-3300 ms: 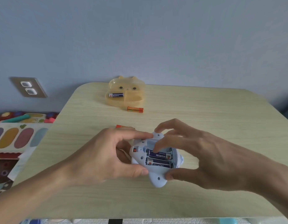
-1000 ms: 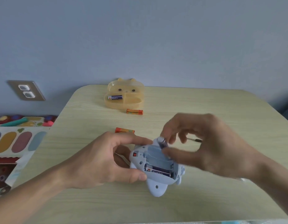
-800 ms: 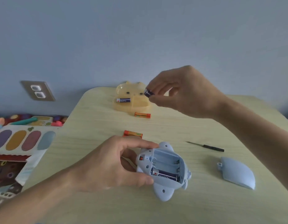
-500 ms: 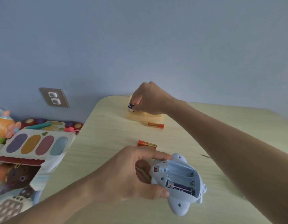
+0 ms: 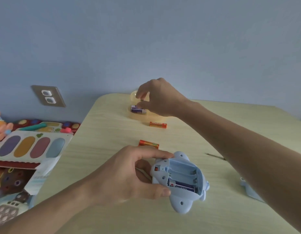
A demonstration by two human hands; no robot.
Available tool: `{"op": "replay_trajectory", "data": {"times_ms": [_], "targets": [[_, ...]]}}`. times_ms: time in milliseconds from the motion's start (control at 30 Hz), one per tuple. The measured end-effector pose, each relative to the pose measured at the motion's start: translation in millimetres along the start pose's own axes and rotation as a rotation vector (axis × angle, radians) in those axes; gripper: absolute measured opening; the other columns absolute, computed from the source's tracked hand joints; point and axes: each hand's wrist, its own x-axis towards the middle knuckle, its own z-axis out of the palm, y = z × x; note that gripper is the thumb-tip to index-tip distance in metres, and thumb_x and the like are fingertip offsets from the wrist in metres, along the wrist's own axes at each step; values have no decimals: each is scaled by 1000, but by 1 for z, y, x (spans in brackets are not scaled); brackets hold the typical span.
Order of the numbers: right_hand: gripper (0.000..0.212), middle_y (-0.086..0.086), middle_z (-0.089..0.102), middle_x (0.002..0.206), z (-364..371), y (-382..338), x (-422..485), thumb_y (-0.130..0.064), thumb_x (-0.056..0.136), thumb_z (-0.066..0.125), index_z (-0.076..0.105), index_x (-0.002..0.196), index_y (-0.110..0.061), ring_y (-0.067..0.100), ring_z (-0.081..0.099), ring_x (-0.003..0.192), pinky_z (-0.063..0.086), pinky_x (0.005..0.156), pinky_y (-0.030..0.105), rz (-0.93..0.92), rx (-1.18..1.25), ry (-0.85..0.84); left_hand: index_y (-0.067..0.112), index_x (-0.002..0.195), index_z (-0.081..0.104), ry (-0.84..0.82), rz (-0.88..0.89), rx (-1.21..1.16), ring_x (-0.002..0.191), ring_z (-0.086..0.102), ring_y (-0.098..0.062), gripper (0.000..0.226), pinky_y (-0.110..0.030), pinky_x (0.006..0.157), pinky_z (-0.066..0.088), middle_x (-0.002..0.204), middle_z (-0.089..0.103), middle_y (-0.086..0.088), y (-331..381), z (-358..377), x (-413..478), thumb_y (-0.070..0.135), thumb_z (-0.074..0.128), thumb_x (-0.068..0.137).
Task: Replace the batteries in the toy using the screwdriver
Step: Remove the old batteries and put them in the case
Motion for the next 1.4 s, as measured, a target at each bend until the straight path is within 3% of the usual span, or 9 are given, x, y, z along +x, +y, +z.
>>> {"op": "replay_trajectory", "data": {"times_ms": [133, 300, 467, 667, 767, 900, 1100, 1233, 1400], "targets": [[31, -13, 77, 107, -50, -5, -107, -45, 93, 69, 75, 116, -24, 3, 71, 85, 52, 74, 15, 23, 234, 76, 38, 130, 72, 17, -18, -39, 94, 80, -25, 62, -42, 85, 64, 110, 83, -9, -6, -1, 0, 19, 96, 76], [85, -29, 66, 124, -65, 11, -231, -81, 61, 78, 49, 137, -58, -2, 63, 117, 56, 96, 25, 225, 315, -280, 39, 129, 72, 22, 18, -47, 100, 80, -23, 66, -36, 87, 64, 116, 82, -5, -2, -3, 5, 16, 97, 73], [82, -28, 70, 124, -41, 14, -257, -55, 70, 90, 52, 143, -49, 7, 68, 112, 55, 93, 22, 167, 413, -161, 46, 124, 74, 27, 58, -50, 97, 80, -23, 66, -32, 83, 64, 114, 83, -4, 4, 8, 8, 28, 96, 64], [86, -17, 75, 126, -28, 10, -258, -29, 69, 97, 56, 145, -36, 6, 74, 113, 54, 102, 22, 230, 627, -93, 48, 122, 70, -9, 59, 54, 98, 77, -31, 66, -51, 92, 63, 111, 81, -4, 6, 23, 4, 38, 96, 63], [81, -23, 77, 121, -26, 10, -259, -28, 64, 96, 61, 135, -42, 2, 75, 110, 56, 99, 18, 282, 719, -65, 50, 127, 62, 11, 157, 358, 110, 68, -19, 66, -43, 99, 56, 127, 69, 10, 11, 20, 1, 53, 90, 67], [84, -20, 78, 119, -26, 8, -259, -22, 63, 96, 63, 140, -29, 4, 77, 107, 59, 100, 28, 347, 783, -71, 52, 125, 58, -60, 372, 570, 138, 49, -11, 53, -22, 101, 45, 143, 47, 23, 26, 22, 5, 59, 80, 79], [78, -8, 79, 123, -25, 5, -257, -3, 73, 93, 63, 141, -25, 17, 78, 110, 61, 98, 46, 328, 867, -90, 53, 118, 59, -220, 505, 780, 114, 35, 26, 31, -8, 82, 41, 134, 31, 25, 39, 35, 17, 62, 68, 90], [76, -4, 80, 122, -23, 8, -256, 2, 74, 91, 64, 141, -23, 18, 78, 110, 61, 98, 45, 330, 914, -103, 51, 114, 60, -269, 506, 826, 109, 32, 30, 26, -10, 78, 38, 128, 24, 22, 42, 36, 19, 63, 63, 91], [69, 10, 80, 118, -16, 14, -257, 4, 73, 91, 69, 128, -29, 42, 78, 102, 58, 94, 64, 349, 1016, -89, 51, 111, 55, -284, 508, 817, 103, 38, 27, 26, -10, 75, 38, 131, 21, 22, 40, 40, 24, 66, 60, 89]]}}
